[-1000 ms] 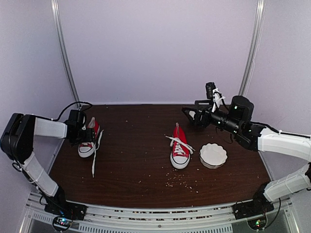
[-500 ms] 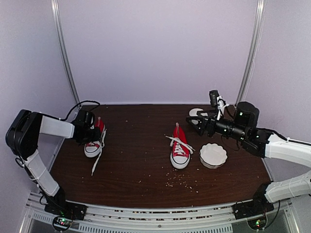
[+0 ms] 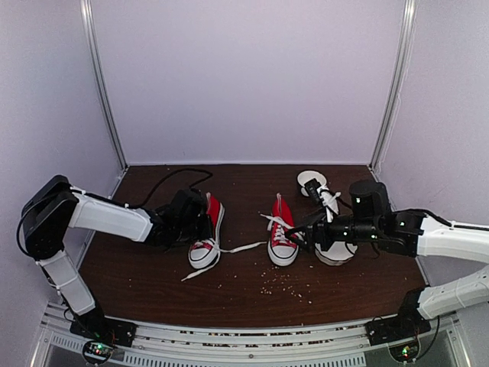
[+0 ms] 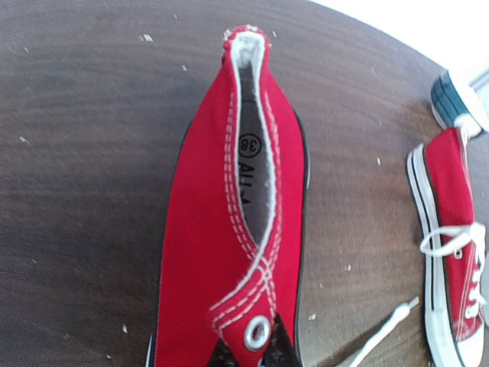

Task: Tie the shoes
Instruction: Move the shoe to the center of the board.

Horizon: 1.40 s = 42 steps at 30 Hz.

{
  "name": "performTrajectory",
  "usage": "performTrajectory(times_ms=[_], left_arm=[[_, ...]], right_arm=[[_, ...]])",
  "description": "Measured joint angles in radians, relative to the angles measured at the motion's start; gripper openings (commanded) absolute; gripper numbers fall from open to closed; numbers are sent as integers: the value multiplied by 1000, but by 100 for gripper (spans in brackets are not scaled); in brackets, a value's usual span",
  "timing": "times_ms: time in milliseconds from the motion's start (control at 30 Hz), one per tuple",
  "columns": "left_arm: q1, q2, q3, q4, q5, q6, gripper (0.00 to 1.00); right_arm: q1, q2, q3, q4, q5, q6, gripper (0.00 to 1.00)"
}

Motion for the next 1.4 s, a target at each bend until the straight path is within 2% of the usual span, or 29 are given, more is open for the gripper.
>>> performTrajectory(times_ms=[267, 400, 433, 533, 600, 633, 700, 867, 1033, 1233, 1333, 1400], left_arm=[[-80, -25, 54, -85, -190, -6, 0], [-47, -22, 66, -130, -228, 9, 0], [-34, -12, 71, -134, -239, 20, 3], [-6, 35, 100, -137, -250, 52, 56], [2, 56, 109, -132, -229, 75, 79], [3, 56, 109, -129, -217, 90, 88], [2, 42, 109, -129, -191, 129, 95], [1, -98, 100, -158, -165, 257, 97], [-30, -290, 28, -132, -169, 381, 97], [-79, -319, -86, -110, -187, 491, 98], [-80, -333, -153, -100, -214, 525, 97], [-80, -341, -178, -99, -232, 540, 98]], right_arm=[[34, -16, 0, -71, 31, -24, 84], [51, -6, 10, -91, 46, -36, 83], [56, 2, 18, -101, 52, -43, 83], [74, 36, 51, -134, 67, -56, 83], [83, 51, 64, -150, 74, -68, 83], [88, 55, 68, -157, 75, -72, 84], [95, 56, 69, -171, 74, -80, 84], [96, 59, 83, -217, 70, -116, 84], [96, 145, 196, -243, 74, -193, 85], [85, 508, 528, -296, 34, -337, 76], [77, 705, 692, -370, 20, -397, 68], [70, 835, 812, -446, 16, -436, 67]])
